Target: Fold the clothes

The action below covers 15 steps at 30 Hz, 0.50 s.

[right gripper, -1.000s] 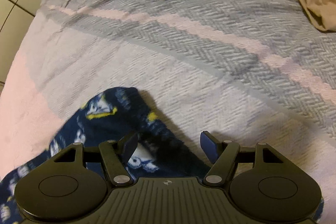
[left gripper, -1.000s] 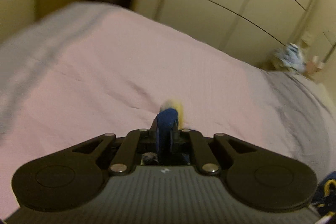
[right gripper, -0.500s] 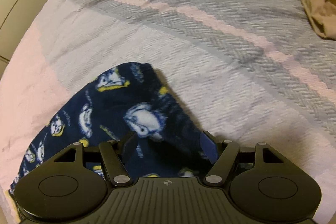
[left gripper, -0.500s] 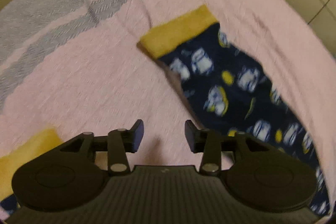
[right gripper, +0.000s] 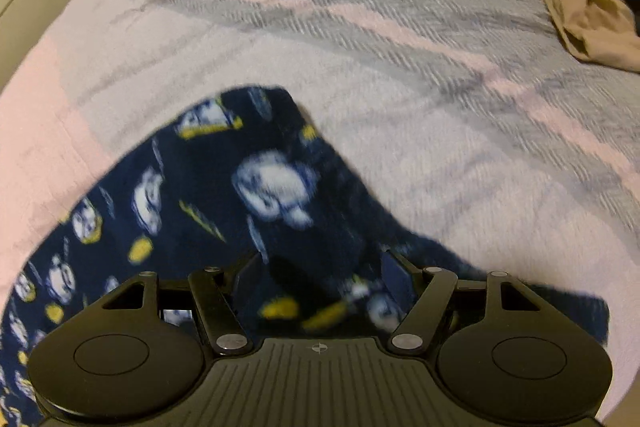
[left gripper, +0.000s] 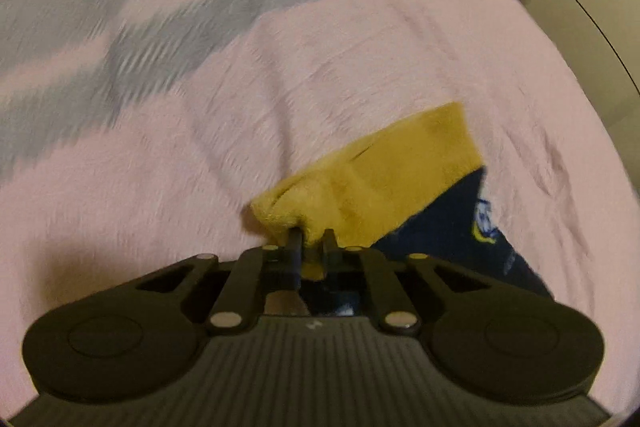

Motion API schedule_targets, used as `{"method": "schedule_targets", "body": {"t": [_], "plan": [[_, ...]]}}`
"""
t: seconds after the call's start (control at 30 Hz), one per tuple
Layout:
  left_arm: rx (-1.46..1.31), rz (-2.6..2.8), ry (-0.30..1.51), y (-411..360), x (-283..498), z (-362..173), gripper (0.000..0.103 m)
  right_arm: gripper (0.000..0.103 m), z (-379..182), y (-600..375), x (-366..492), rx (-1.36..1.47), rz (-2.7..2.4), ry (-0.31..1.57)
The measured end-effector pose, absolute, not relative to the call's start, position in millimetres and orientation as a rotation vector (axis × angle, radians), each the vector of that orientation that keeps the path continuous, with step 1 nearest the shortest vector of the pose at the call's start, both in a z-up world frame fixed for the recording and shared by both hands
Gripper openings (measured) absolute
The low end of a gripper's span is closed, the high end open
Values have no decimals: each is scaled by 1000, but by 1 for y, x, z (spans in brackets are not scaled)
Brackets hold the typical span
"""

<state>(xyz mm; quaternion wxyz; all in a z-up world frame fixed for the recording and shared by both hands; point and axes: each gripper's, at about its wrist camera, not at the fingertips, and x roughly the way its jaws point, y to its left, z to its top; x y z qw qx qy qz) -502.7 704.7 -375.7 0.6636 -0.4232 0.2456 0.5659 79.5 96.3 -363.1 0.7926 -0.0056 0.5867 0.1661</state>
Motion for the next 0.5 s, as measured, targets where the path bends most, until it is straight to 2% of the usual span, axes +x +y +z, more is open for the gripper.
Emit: {"method": "schedule_targets", "body": {"t": [0.1, 0.23, 0.3, 0.33, 0.4, 0.43, 0.5], "plan": [[-728, 1210, 491, 703, -516, -339, 4, 69, -362, 92, 72, -22, 336, 1254], [-608, 1356, 757, 721, -535, -367, 0, 69, -361, 91, 63, -26, 332, 1253], [-598, 1443, 954, 726, -545, -395, 0, 69, -363, 90, 57, -39, 329, 1257], [-587, 1466, 969, 721, -552, -398, 0, 69, -364, 90, 55, -45, 328, 1259], [-621, 1465, 861, 703, -567, -384, 3, 69, -361, 85, 49, -41, 332, 1250], [-646, 1452, 834, 690, -572, -376, 7, 69, -357, 81, 47, -33, 339, 1239], [-696, 1421, 791, 663, -581, -357, 8, 69, -350, 66, 45, -18, 342, 1222]]}}
